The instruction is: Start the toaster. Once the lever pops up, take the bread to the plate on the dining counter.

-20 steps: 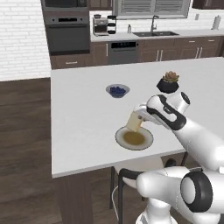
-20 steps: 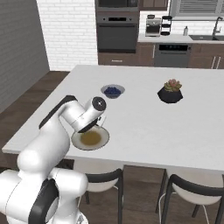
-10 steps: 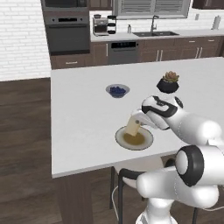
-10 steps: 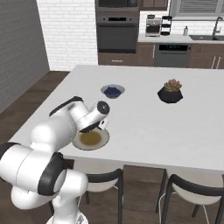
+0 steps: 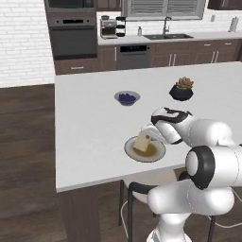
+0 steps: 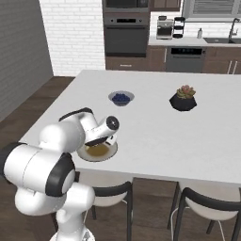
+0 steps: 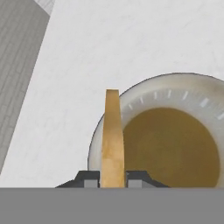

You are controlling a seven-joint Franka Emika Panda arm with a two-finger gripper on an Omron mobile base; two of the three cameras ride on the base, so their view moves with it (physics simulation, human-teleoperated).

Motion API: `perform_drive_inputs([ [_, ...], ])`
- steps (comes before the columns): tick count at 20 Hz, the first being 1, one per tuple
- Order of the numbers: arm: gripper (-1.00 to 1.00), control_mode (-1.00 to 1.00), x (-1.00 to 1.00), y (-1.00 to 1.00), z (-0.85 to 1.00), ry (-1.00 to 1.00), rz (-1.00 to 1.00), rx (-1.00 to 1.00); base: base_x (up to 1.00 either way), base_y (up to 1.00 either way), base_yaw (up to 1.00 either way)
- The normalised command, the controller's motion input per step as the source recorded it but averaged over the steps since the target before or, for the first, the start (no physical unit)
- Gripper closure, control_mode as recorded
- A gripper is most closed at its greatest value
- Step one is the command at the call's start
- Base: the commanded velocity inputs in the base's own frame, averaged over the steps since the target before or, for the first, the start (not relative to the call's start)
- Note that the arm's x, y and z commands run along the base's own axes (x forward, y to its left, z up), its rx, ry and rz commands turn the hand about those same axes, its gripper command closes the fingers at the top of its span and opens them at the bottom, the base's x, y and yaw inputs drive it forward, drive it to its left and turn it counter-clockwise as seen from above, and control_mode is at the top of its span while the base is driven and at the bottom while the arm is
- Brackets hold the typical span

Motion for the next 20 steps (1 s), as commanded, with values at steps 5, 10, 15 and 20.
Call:
perform_drive_inputs([
  [5,1.0,-1.0,0.08,0.0,-0.15,0.0,0.0,0.0,0.0,0.0,0.0],
  [10,1.0,-1.0,0.16,0.0,-0.19,0.0,0.0,0.0,0.0,0.0,0.0],
  [15,-1.0,-1.0,0.01,0.0,-0.01,0.01,0.0,0.0,0.0,0.0,0.0],
  [20,-1.0,-1.0,0.0,-0.01,0.0,0.0,0.0,0.0,0.0,0.0,0.0],
])
